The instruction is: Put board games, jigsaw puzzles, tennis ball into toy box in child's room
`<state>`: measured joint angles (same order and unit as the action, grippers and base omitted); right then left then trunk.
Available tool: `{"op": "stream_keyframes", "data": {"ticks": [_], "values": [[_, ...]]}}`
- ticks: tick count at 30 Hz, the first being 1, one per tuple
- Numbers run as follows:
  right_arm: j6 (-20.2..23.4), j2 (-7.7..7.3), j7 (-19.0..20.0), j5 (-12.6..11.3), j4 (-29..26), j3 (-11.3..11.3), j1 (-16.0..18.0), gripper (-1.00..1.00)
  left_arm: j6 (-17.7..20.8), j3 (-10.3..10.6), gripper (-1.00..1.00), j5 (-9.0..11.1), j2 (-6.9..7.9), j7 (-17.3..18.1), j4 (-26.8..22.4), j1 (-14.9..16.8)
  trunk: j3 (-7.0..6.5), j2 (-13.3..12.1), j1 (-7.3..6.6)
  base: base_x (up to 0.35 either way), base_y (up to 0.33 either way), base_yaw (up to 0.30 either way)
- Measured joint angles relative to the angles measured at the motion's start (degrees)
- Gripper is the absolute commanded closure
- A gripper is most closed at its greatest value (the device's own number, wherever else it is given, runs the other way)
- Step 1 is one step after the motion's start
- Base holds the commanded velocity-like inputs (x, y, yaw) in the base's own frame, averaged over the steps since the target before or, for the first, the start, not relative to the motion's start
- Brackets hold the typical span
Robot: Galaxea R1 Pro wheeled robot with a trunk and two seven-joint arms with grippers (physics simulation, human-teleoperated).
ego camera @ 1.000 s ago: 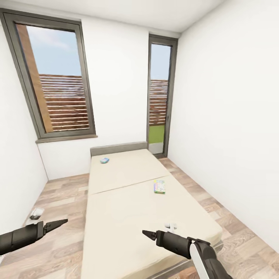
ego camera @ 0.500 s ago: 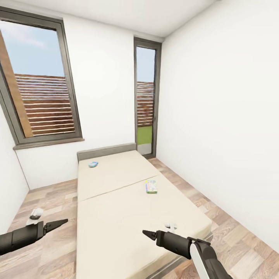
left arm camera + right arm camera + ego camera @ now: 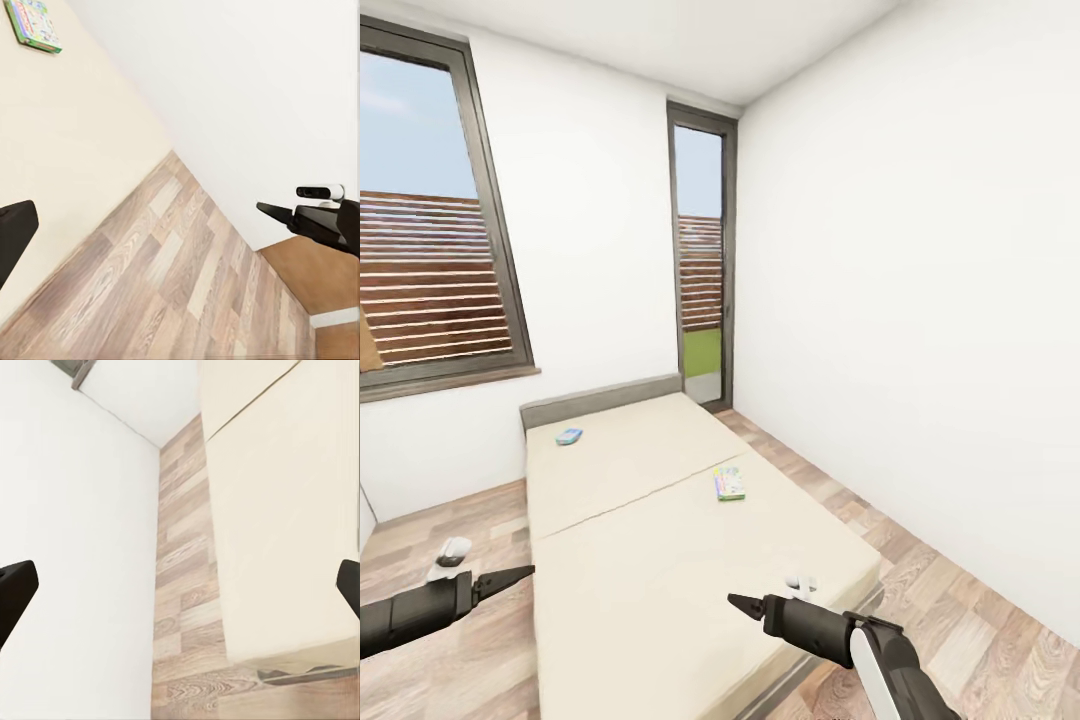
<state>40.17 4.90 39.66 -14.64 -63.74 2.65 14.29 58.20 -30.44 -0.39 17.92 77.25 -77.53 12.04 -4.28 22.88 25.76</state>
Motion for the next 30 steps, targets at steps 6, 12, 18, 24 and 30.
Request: {"op": "stream_keyframes", "data": {"ticks": [6, 12, 18, 24, 30], "values": [[0.0, 0.03, 0.0, 0.0, 0.0, 0.0, 0.0, -1.0, 0.0, 0.0, -1.0, 0.0, 0.01, 0.0, 0.0, 0.0, -0.29, 0.0, 0.0, 0.0, 0.088, -0.251], [0.0, 0.03, 0.0, 0.0, 0.0, 0.0, 0.0, -1.0, 0.0, 0.0, -1.0, 0.0, 0.0, 0.0, 0.0, 0.0, -0.57, 0.0, 0.0, 0.0, 0.205, -0.251], [0.0, 0.0, 0.0, 0.0, 0.0, 0.0, 0.0, -1.0, 0.0, 0.0, -1.0, 0.0, 0.0, 0.0, 0.0, 0.0, -0.82, 0.0, 0.0, 0.0, 0.26, -0.22], [-0.2, 0.03, 0.0, 0.0, 0.0, 0.0, 0.0, -1.0, 0.0, 0.0, -1.0, 0.0, 0.03, 0.0, 0.0, 0.0, -0.93, 0.0, 0.0, 0.0, 0.261, -0.084], [-0.2, 0.05, 0.0, 0.1, 0.0, 0.0, 0.0, -1.0, 0.0, -0.1, -1.0, 0.0, 0.08, 0.0, 0.0, 0.0, -0.94, 0.0, 0.0, 0.0, 0.121, -0.03]]}}
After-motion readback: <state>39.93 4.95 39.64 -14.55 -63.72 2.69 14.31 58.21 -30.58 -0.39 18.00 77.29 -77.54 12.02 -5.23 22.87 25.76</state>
